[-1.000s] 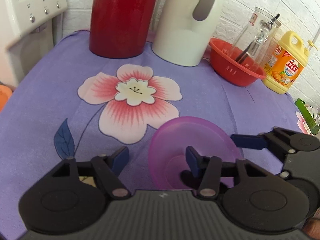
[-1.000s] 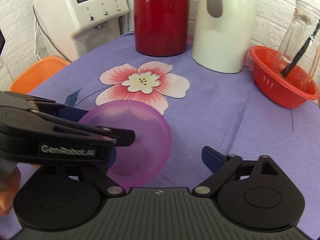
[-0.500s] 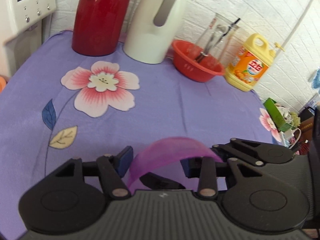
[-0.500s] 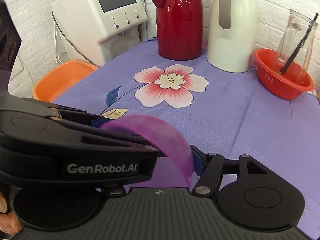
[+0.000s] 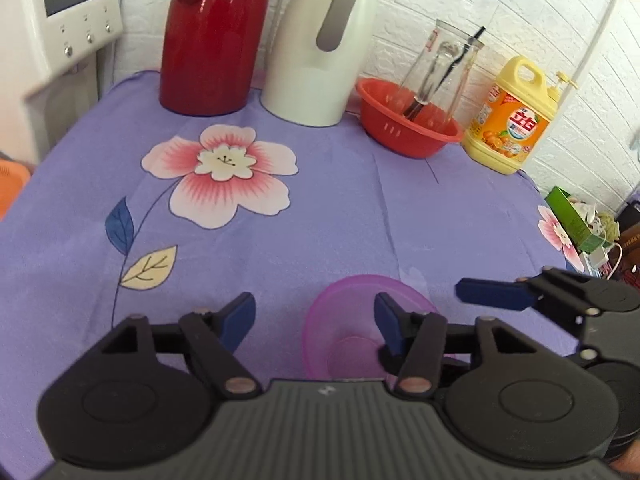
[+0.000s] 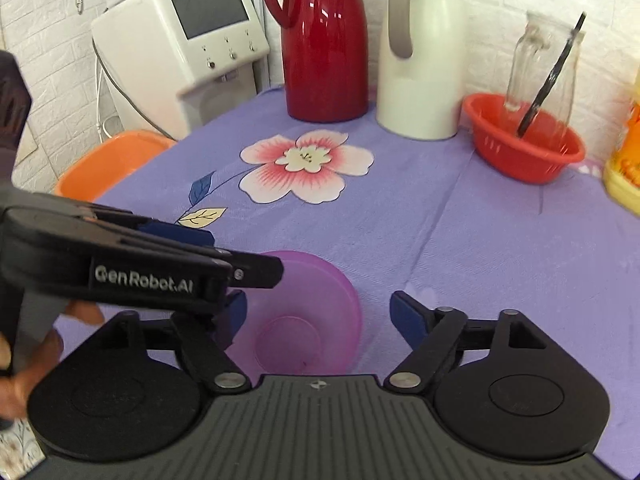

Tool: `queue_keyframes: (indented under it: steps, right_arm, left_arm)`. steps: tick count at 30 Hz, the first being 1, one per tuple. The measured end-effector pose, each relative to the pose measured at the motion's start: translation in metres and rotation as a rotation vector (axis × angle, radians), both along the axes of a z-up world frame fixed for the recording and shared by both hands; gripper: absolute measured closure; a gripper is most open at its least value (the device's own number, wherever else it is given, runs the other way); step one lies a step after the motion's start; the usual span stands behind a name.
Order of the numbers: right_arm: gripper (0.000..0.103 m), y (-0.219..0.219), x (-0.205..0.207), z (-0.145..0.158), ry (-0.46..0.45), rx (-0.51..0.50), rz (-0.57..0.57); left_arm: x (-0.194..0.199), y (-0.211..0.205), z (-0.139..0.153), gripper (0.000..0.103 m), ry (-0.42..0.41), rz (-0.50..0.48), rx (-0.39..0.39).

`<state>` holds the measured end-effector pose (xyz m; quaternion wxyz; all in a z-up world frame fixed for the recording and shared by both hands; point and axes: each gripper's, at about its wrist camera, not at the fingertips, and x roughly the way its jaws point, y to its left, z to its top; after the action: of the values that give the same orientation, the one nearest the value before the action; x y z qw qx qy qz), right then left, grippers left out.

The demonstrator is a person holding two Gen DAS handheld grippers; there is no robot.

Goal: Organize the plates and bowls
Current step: 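Lift the pink bowl with the left gripper and lower it into the floral-rimmed bowl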

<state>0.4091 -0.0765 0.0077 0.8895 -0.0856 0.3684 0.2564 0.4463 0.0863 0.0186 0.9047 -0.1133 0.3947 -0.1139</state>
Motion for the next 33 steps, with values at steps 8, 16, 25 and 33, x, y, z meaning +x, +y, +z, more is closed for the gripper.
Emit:
queue_keyframes:
  steps: [8,16,25,33]
  right_arm:
    - [0.000,-0.002,-0.021,-0.011,0.008,-0.034,0.069]
    - [0.000,0.011,-0.018,-0.019,0.026,-0.059,0.118]
    - [0.000,-0.008,-0.033,-0.009,0.004,-0.027,0.097]
    - [0.000,0.003,-0.016,-0.028,0.040,-0.076,0.108]
  left_arm:
    - [0.003,-0.008,-0.021,0.046,0.051,-0.026,-0.020]
    - [0.015,-0.012,-0.022,0.045,0.059,-0.029,-0.033]
    - [0.015,-0.009,-0.013,0.041,0.029,-0.037,-0.041]
    - [0.018,-0.020,-0.021,0.041,0.046,-0.074,-0.033]
